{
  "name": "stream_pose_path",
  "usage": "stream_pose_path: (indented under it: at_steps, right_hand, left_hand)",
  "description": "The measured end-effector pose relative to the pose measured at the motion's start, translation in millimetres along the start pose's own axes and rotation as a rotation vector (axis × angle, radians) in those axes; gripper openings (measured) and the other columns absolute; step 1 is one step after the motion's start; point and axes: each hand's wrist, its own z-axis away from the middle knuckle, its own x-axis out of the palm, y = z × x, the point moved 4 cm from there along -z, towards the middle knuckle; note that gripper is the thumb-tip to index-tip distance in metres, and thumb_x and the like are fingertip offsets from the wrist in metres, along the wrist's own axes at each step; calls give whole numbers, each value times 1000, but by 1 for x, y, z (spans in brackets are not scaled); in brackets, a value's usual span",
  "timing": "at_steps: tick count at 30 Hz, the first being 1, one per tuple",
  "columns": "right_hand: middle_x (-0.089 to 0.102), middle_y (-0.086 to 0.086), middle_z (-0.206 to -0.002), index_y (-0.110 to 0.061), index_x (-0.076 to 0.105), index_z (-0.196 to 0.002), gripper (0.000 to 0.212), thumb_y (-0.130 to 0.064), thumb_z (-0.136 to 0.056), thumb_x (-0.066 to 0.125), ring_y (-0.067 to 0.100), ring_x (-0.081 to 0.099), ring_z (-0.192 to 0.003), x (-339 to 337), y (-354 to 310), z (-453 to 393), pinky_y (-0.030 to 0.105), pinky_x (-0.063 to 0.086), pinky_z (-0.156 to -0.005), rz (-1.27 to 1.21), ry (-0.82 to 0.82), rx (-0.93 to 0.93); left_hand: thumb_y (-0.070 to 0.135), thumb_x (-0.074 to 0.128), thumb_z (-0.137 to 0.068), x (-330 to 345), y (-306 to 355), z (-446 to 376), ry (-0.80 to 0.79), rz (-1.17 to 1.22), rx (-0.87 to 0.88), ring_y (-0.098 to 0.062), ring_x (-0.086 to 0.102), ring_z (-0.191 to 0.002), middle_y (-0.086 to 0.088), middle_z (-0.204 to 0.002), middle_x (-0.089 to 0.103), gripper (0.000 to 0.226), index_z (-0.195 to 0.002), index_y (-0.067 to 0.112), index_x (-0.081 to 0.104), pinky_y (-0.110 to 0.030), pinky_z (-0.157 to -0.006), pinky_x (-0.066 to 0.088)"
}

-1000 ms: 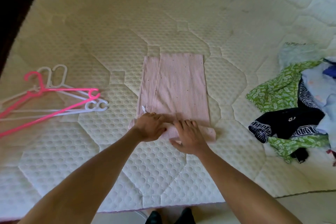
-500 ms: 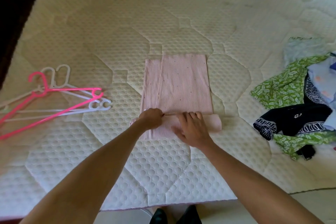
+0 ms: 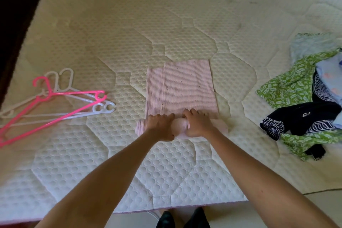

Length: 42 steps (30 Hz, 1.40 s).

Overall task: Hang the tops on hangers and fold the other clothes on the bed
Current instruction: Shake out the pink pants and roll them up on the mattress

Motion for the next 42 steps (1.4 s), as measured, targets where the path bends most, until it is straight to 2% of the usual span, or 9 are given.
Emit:
stream_pose_path:
  at_steps: [3,9,12,17,24,27,34,37,42]
  right_hand:
    - [54,6,-115,-17,50,-119,78,-30,-50,81,30,53,-110,16,-7,23,52,36,-95,84,389,30]
    - [61,-1,-96,-23,60,-109,67,-20,-47,84,22,59,-96,27,-6,22,47,41,-88,157,470,7]
    - [62,-3,-102,-23,57,-113,39,-29,-76,67,20,54,-102,-1,-14,9,40,29,-96,151,242,-31]
    - [61,5,-115,-15,50,-127,47,-19,-80,55,24,51,-117,-12,-17,9,48,17,-110,133,-210,42]
    - [32,8,-139,-17,26,-139,84,-30,-69,71,29,31,-131,23,-7,39,48,17,-111,40,197,81]
    - [57,5,-110,-18,51,-122,87,-37,-45,87,26,56,-106,31,-2,38,54,39,-95,157,345,28]
    - [63,4,-112,-17,52,-121,45,-28,-78,57,26,53,-113,-10,-5,5,47,25,-104,61,-36,25]
    - [61,7,-117,-17,45,-131,67,-14,-66,63,28,50,-115,-7,-4,3,47,26,-103,-35,-295,96]
    - [31,5,-141,-28,18,-143,92,-38,-69,70,28,32,-127,12,-6,23,46,21,-107,49,51,-88]
  left_hand:
    - [52,59,-77,2,-15,-12,-96,251,-97,-26,58,-107,-2,-111,63,55,-124,25,50,-41,-93,47]
    - [57,50,-80,11,-10,3,34,138,-85,-24,49,-115,-3,-120,55,60,-131,26,45,-42,-103,31]
    - [47,48,-75,1,6,18,325,-132,126,-25,48,-106,-5,-118,47,62,-128,16,39,-40,-98,31]
    - [61,59,-68,27,12,21,126,-178,110,-27,43,-114,-7,-128,40,90,-137,17,23,-46,-101,31]
    - [58,58,-77,12,4,3,-48,267,-82,-28,60,-101,-5,-108,61,81,-131,11,23,-40,-87,44]
    - [62,53,-81,9,2,2,-110,250,-94,-30,55,-111,-10,-124,56,83,-136,7,24,-42,-93,43]
    - [57,53,-59,20,16,31,553,-163,173,-27,58,-79,-8,-97,59,72,-116,15,44,-39,-71,45]
    - [66,57,-63,23,12,29,345,-213,51,-27,57,-87,-7,-105,57,81,-125,16,40,-42,-81,43]
    - [64,63,-68,4,4,7,59,73,-70,-24,59,-104,-2,-111,62,73,-125,22,44,-41,-92,43]
